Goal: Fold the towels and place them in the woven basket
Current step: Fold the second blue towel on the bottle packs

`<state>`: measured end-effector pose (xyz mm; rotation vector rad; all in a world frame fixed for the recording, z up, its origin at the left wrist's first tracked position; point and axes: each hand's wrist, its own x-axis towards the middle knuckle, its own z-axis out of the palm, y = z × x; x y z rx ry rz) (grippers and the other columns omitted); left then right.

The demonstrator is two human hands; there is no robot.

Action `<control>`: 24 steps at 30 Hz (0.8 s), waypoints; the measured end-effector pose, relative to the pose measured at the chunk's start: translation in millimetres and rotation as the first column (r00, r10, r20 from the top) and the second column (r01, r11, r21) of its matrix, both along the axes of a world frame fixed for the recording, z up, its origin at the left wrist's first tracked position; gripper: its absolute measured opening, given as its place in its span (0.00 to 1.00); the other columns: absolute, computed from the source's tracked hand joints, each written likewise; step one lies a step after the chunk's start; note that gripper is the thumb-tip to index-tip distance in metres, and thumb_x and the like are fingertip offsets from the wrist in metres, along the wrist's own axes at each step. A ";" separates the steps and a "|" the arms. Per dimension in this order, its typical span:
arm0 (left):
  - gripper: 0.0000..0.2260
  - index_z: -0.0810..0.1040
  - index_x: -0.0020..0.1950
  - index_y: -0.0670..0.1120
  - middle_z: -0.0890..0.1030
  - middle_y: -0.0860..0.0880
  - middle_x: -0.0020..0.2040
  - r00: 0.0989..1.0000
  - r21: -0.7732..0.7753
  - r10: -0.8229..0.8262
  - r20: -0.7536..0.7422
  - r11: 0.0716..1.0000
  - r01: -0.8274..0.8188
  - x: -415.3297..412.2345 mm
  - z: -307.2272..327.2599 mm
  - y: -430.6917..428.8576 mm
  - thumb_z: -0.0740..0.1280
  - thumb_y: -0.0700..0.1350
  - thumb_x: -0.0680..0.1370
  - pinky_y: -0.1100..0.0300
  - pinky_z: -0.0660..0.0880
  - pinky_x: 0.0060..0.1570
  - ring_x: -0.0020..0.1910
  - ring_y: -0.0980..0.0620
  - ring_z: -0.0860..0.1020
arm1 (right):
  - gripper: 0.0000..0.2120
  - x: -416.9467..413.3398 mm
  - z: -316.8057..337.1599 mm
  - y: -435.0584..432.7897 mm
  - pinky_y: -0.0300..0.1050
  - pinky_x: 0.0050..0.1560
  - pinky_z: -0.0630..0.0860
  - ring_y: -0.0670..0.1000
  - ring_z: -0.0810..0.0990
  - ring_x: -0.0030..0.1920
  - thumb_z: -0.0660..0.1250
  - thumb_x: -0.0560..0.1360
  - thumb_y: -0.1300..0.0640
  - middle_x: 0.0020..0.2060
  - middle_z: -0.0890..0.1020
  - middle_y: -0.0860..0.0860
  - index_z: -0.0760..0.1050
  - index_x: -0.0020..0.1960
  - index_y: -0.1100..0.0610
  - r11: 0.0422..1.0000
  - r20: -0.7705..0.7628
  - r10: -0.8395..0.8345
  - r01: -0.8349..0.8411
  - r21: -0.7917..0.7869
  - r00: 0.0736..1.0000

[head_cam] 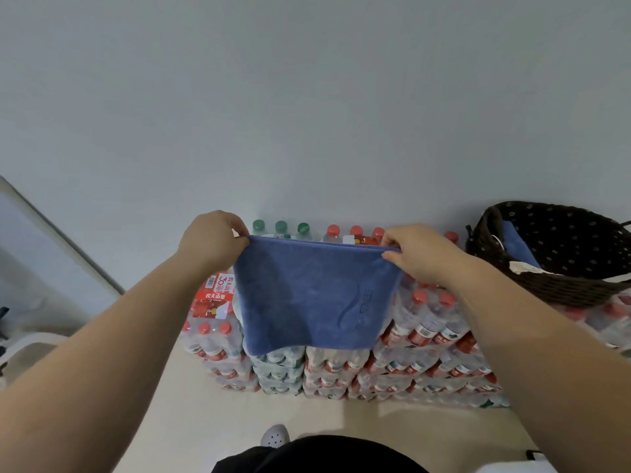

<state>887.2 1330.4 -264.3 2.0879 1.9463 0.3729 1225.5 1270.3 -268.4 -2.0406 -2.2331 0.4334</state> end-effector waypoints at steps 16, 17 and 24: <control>0.07 0.75 0.48 0.44 0.83 0.37 0.36 0.686 -0.457 0.417 0.596 0.879 -0.138 15.2 -73.4 93.3 0.58 0.36 0.79 0.56 0.76 0.25 0.27 0.41 0.80 | 0.05 -36.2 -67.0 81.5 0.44 0.25 0.78 0.54 0.84 0.27 0.63 0.81 0.60 0.39 0.82 0.58 0.72 0.56 0.58 0.775 -0.486 -0.619 0.582 -0.247 0.617; 0.07 0.75 0.47 0.43 0.83 0.37 0.37 0.668 -0.464 0.423 0.612 0.876 -0.131 16.2 -76.7 98.6 0.58 0.36 0.79 0.54 0.78 0.26 0.28 0.41 0.80 | 0.05 -33.6 -71.0 88.6 0.46 0.27 0.79 0.56 0.84 0.29 0.63 0.81 0.60 0.39 0.81 0.57 0.73 0.56 0.59 0.761 -0.497 -0.634 0.590 -0.267 0.593; 0.06 0.77 0.46 0.41 0.83 0.41 0.37 0.664 -0.408 0.364 0.654 0.908 -0.096 25.7 -92.1 131.4 0.61 0.35 0.79 0.54 0.80 0.38 0.35 0.45 0.81 | 0.02 -11.9 -92.3 127.3 0.47 0.26 0.80 0.57 0.85 0.34 0.65 0.80 0.62 0.42 0.79 0.57 0.73 0.52 0.58 0.758 -0.550 -0.639 0.564 -0.329 0.538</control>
